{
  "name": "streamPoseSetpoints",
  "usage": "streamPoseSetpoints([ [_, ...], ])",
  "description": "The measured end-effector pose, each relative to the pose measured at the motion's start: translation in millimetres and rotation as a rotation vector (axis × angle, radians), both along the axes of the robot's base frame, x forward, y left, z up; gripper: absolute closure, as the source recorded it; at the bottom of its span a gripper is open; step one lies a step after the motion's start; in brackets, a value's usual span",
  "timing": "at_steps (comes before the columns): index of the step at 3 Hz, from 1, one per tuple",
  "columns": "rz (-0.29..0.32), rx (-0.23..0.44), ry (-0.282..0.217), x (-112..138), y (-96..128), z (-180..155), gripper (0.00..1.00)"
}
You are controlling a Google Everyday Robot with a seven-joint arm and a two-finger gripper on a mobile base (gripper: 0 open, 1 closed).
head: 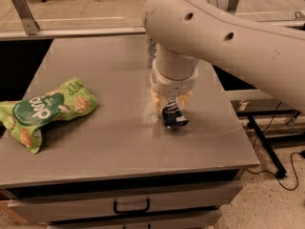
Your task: Move rxbar blueberry near redbull can
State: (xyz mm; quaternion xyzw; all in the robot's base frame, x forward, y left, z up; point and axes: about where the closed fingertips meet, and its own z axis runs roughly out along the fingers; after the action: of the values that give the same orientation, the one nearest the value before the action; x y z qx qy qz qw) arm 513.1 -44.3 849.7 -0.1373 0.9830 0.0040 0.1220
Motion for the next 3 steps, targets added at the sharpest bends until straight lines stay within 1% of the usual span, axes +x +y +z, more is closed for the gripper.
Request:
streamPoseSetpoints([
  [1,0.026,0.027,-0.081,45.7,11.1,17.2,1.0],
  [2,0.047,0.032,-0.121,100.3,29.5,13.3,0.98],
  [3,0.053,0.015,-0.133,133.3,37.2,4.2,0.75],
])
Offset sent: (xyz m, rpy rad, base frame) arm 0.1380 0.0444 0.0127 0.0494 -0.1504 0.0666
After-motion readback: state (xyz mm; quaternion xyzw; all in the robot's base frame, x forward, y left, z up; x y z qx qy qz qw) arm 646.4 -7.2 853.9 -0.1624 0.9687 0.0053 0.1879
